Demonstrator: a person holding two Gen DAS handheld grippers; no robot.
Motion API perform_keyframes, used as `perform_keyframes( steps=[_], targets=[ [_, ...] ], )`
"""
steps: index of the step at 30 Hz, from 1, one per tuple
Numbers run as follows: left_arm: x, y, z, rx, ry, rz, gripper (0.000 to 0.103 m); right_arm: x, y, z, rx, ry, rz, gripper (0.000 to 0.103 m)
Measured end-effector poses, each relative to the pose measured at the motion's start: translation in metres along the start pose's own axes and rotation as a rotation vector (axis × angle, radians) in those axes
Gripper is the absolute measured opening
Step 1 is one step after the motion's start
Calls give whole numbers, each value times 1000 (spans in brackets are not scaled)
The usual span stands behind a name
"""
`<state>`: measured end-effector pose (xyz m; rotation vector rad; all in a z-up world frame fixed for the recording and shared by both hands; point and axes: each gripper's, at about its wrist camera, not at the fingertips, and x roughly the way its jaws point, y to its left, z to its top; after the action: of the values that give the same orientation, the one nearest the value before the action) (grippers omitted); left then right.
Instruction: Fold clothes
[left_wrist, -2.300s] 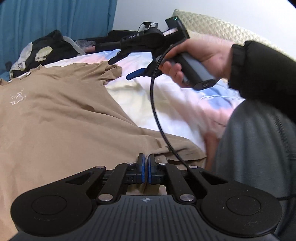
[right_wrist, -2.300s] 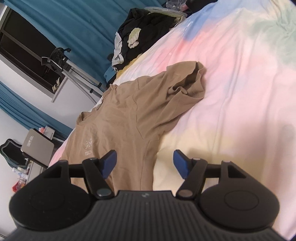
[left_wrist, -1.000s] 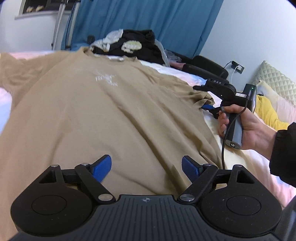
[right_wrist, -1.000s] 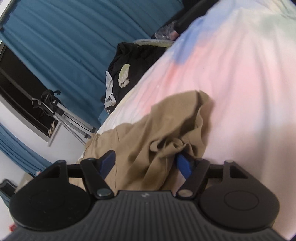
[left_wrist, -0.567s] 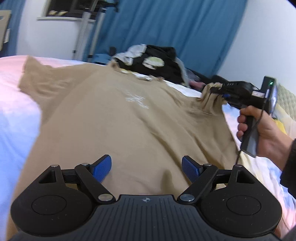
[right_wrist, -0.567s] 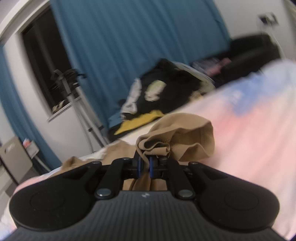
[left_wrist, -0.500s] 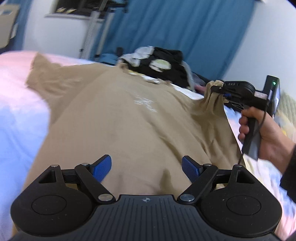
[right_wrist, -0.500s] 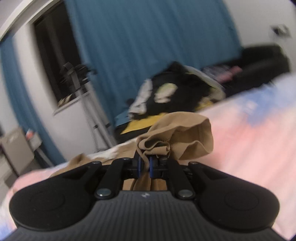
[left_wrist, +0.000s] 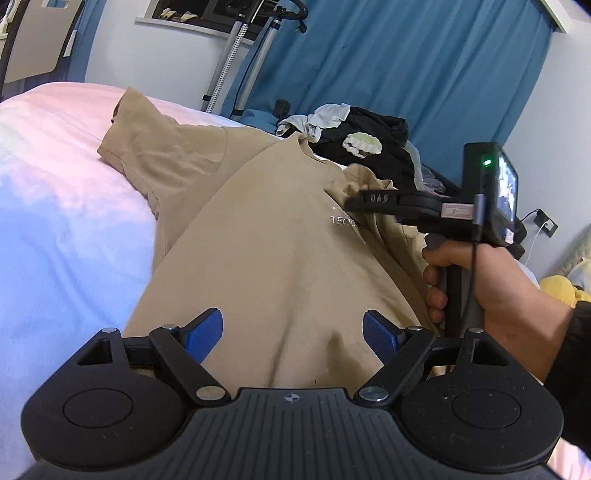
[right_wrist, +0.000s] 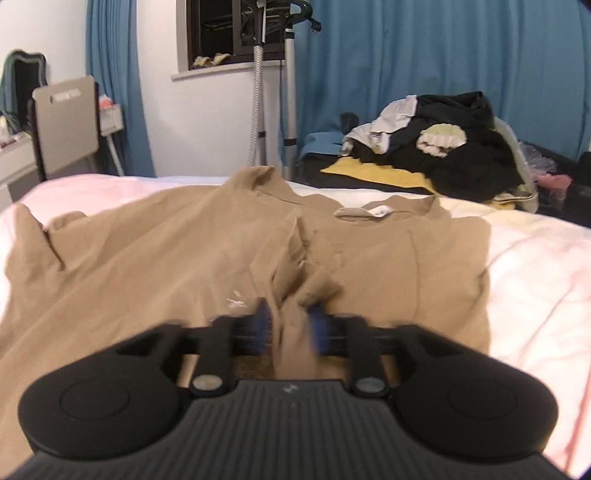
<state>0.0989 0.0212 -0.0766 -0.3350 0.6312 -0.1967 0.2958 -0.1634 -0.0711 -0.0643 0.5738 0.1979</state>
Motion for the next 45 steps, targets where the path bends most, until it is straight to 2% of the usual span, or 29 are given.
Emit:
perform_keyframes(
  steps=[1,5,9,16,18,21,24,30,35,40,45],
  targets=[
    [1,0,0,5,-1,-1,86,-3,0,0,2,-4,25,60],
    [5,1,1,17,-9,-5,86,-33,2,4,-11,-15,84,60],
    [3,-1,1,32,-19,-7,86,-95,1,-4,22,-33,111,60],
    [-6,-10,0,84,-55,-14,86,-202,-12,-38,199,-24,59,60],
    [-10,-13,-1,101,-65,-16,86,-222,-13,-54,263,-13,61,60],
    [-20,-22,-2,128,-95,-24,86,-242,-9,-74,293,-15,30,60],
    [-30,-30,-4,156,-118,-24,86,-251,-4,-85,285,-7,-23,60],
    [-35,-44,-14,233,-120,-14,85,-261,-2,-81,314,-48,25,63],
    [-23,-53,-6,228,-115,22,84,-269,-2,-81,300,-77,51,64],
    [13,-80,16,260,-149,17,81,-263,-22,-86,351,-88,27,65],
    [77,-121,47,302,-158,35,78,-250,-43,-98,402,-63,1,65]
  ],
)
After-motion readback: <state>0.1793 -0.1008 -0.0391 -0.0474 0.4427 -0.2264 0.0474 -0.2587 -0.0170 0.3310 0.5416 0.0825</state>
